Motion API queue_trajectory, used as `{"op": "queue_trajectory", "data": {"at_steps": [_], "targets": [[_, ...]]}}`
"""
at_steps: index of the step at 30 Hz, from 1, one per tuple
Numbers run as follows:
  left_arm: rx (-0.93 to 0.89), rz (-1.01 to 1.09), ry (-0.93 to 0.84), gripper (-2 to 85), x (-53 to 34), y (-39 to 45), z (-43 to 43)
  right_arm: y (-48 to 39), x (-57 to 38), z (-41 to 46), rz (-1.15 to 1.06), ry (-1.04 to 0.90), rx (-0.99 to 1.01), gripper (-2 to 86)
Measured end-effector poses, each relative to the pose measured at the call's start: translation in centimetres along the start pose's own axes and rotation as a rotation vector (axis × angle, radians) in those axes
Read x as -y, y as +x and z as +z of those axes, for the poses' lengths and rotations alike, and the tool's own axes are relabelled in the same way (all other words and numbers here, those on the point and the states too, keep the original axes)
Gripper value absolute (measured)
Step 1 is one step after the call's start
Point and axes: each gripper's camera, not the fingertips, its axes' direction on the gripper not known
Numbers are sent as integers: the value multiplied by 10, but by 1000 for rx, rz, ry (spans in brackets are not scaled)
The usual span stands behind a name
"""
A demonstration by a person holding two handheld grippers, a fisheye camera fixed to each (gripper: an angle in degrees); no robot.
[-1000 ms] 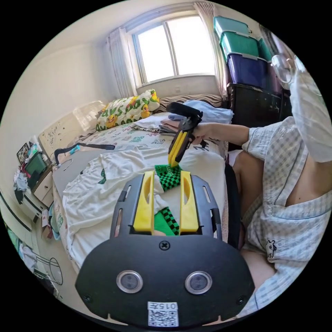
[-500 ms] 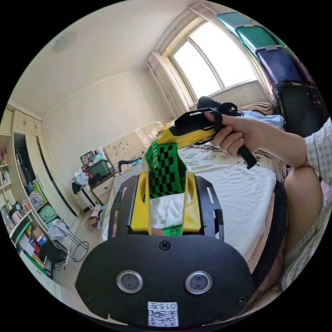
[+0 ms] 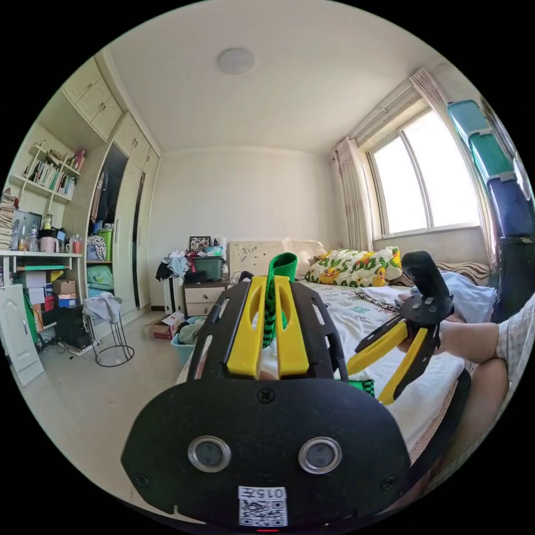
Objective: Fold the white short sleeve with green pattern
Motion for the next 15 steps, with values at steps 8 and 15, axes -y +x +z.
{"op": "queue_trajectory", "data": {"at_steps": [8, 15], "targets": [[-25, 14, -11, 12, 40, -36, 12, 49, 5, -41, 106, 92, -151, -7], [586, -232, -177, 62, 121, -258, 79, 212, -153, -289, 1099, 373, -958, -6]]}}
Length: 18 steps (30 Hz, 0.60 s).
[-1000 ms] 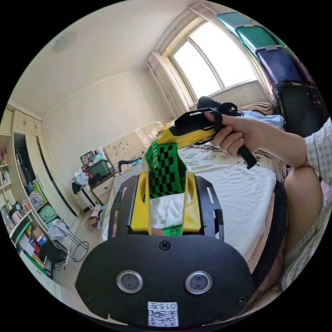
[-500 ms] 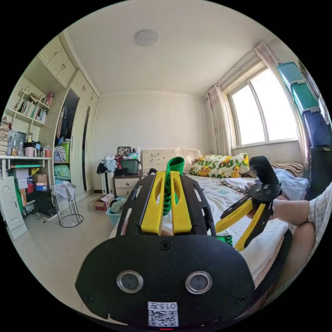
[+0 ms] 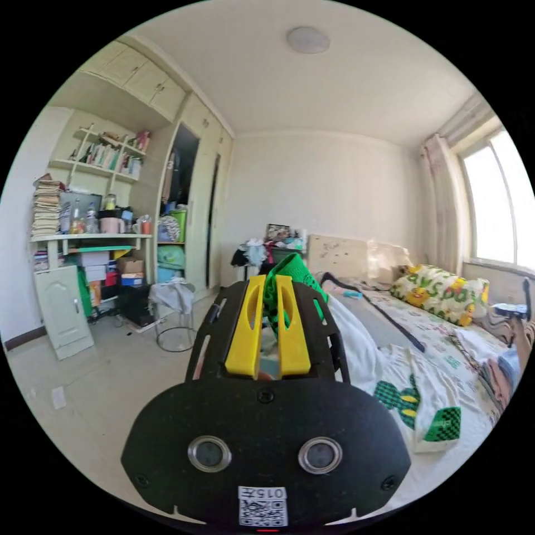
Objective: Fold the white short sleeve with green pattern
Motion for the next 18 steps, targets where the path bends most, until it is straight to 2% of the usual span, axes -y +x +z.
{"op": "queue_trajectory", "data": {"at_steps": [1, 2, 3, 4, 6, 9, 13, 16, 18], "targets": [[18, -48, -40, 81, -10, -17, 10, 12, -3, -4, 37, 14, 96, -5], [-9, -50, -34, 89, -19, -21, 12, 14, -20, -12, -56, 86, 331, 1], [-79, -22, -20, 104, -41, -24, 15, -2, -38, -8, -158, 42, 494, 10], [-109, 7, -59, 120, -63, -20, 18, -15, -48, -2, -216, -11, 560, 16], [-154, 96, -125, 126, -94, -3, 16, -85, -93, 24, -426, -219, 755, 73], [-323, 186, -145, 124, -136, 34, -8, -179, -140, 65, -593, -463, 912, 124], [-606, 247, -244, 120, -163, 82, -38, -257, -175, 107, -668, -709, 1074, 140], [-657, 310, -208, 115, -170, 98, -65, -284, -189, 121, -734, -767, 1055, 95], [-664, 324, -183, 107, -170, 100, -80, -273, -180, 118, -692, -744, 1083, 28]]}}
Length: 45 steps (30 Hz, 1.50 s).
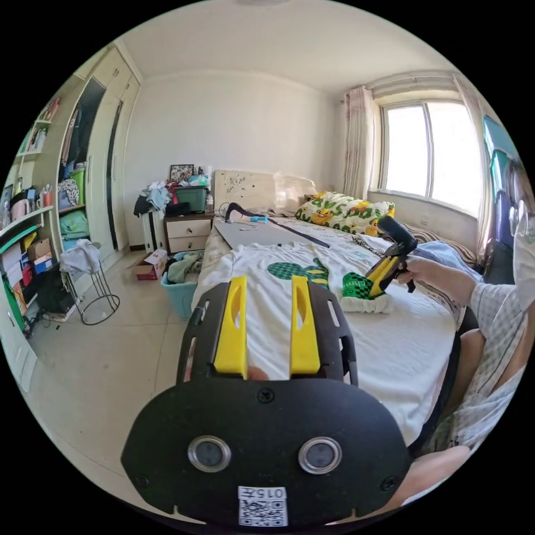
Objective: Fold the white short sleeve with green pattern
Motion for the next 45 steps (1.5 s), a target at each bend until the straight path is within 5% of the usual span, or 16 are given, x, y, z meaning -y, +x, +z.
{"op": "queue_trajectory", "data": {"at_steps": [4, 6, 9, 11, 14, 21, 33, 37, 45], "targets": [[-31, -2, 27, 101, -3, 3, -27, 5, -34, -95, 145, 153, -505, 4], [-15, -17, 48, 101, -6, 2, -40, 22, -79, -189, 436, 299, -954, 12], [9, -50, 66, 101, -15, 2, -56, 42, -151, -263, 933, 278, -1349, 95], [-2, -72, 60, 102, -25, 6, -63, 27, -191, -276, 990, 397, -1271, 123], [10, -93, 20, 105, -48, 17, -78, -20, -228, -254, 779, 573, -1091, 133], [14, -185, -89, 130, -99, 40, -105, -141, -290, -89, 282, 405, -652, 138], [-315, -299, -303, 111, -132, 45, -49, -115, -436, -24, 416, 444, -385, 114], [-303, -295, -274, 8, -127, 45, -63, -109, -449, -28, 371, 434, -295, 39], [-207, -356, -170, 10, -136, 33, -126, -104, -519, -72, 395, 583, -303, 15]]}}
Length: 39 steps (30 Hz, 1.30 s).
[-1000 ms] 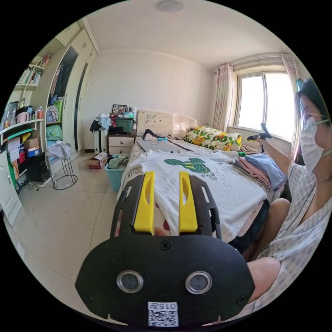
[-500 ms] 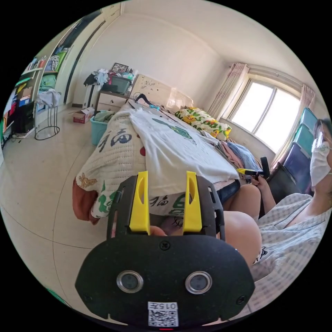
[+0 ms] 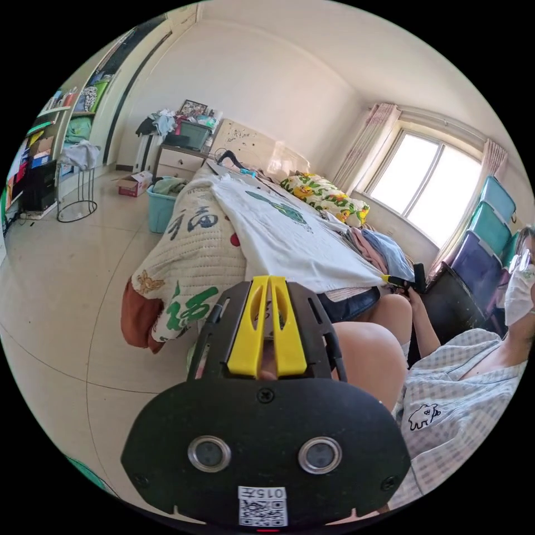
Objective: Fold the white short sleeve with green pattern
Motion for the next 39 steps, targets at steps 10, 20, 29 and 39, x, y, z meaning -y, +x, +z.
{"op": "queue_trajectory", "data": {"at_steps": [10, 20, 29, 39], "targets": [[13, -46, -82, 80, 2, 1, 48, 41, 1, 11, 0, -82, 107, 96], [41, -71, 28, 0, -23, 4, -28, 57, -24, -49, -6, 7, 3, -1], [163, -44, -41, 4, -43, 11, -26, 84, -35, -51, 47, -46, -52, -3], [67, -117, 128, 115, -70, -17, -49, 107, -57, -97, 61, 66, 137, 115]]}}
